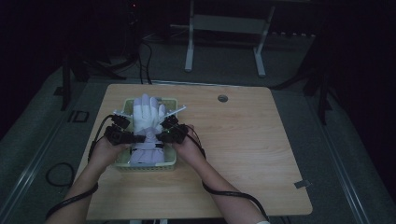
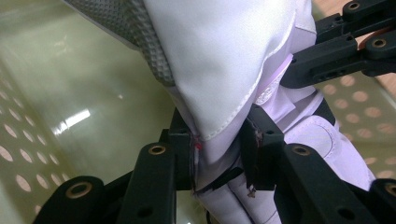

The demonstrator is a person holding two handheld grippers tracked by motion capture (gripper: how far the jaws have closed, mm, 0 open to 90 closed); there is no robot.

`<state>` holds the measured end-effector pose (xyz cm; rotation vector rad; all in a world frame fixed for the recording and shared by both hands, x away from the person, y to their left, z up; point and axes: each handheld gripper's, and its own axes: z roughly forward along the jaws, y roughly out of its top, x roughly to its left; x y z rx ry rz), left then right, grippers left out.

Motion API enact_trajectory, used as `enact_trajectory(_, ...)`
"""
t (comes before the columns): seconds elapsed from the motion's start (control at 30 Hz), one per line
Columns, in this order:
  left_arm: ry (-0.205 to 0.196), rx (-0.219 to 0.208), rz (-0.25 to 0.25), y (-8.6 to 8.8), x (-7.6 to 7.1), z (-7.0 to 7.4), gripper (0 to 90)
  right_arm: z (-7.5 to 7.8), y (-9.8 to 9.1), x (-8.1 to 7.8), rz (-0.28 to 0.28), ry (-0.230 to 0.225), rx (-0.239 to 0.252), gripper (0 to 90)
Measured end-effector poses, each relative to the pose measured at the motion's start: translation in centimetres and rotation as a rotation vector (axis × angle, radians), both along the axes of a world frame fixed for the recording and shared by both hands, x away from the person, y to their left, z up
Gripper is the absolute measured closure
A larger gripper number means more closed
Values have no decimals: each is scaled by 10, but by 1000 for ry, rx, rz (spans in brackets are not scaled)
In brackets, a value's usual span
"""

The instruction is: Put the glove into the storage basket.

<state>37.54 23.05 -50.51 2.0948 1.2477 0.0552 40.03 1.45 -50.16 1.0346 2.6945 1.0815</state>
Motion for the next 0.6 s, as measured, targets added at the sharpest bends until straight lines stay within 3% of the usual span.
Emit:
enact_trajectory(0.07, 13, 1, 6, -1, 1, -2, 677, -3, 3, -1, 4, -12, -32, 797)
enact_trajectory(0.13, 85, -11, 49, -2, 4, -9, 636, -4, 4, -2, 12, -15, -56, 768)
enact_trajectory(0.17, 85, -11, 49, -2, 4, -9, 618, -4, 4, -2, 12, -15, -56, 768)
enact_trajectory(0.2, 106, 15, 56, -3, 6, -11, 618, -4, 5, -2, 26, -29, -74, 737)
enact_trajectory(0.23, 106, 38, 70, -4, 7, -12, 575, -5, 7, -2, 40, -29, -87, 667)
enact_trajectory(0.33, 91, 117, 81, -10, 7, -12, 492, -4, 7, -1, 45, -22, -80, 599)
enact_trajectory(0.37, 74, 165, 87, -14, 7, -12, 463, -4, 6, 0, 43, -21, -77, 567)
enact_trajectory(0.47, 47, 239, 89, -23, 8, -12, 421, -1, -1, 1, 45, -20, -38, 537)
enact_trajectory(0.5, 33, 266, 93, -25, 9, -13, 395, 1, -2, 1, 55, -25, -28, 472)
enact_trajectory(0.6, 17, 226, 97, -25, 9, -12, 234, 7, -9, 1, 103, -23, 42, 378)
